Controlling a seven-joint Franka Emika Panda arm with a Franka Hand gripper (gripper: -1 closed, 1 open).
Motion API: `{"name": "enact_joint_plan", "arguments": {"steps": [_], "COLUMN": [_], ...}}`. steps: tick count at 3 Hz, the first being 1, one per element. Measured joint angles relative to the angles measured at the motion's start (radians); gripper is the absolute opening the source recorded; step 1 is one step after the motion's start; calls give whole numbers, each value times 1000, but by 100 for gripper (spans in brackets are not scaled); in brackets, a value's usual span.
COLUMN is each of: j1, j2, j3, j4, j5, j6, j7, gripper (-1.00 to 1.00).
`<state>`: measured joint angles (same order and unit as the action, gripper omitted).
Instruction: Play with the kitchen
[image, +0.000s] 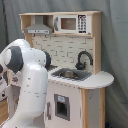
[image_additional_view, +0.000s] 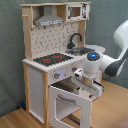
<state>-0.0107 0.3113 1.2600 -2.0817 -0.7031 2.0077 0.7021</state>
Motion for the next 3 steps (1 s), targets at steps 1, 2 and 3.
{"name": "enact_joint_plan", "arguments": {"steps": [1,2,3], "j1": [0,0,0], "j2": [-108,-213,-297], "j3": [6,6,4], "j4": [2,-1,-17], "j5": [-2,-2,-21], "j6": [-13,-17,-18], "j7": [48,87,138], "gripper": [100,100,100]}}
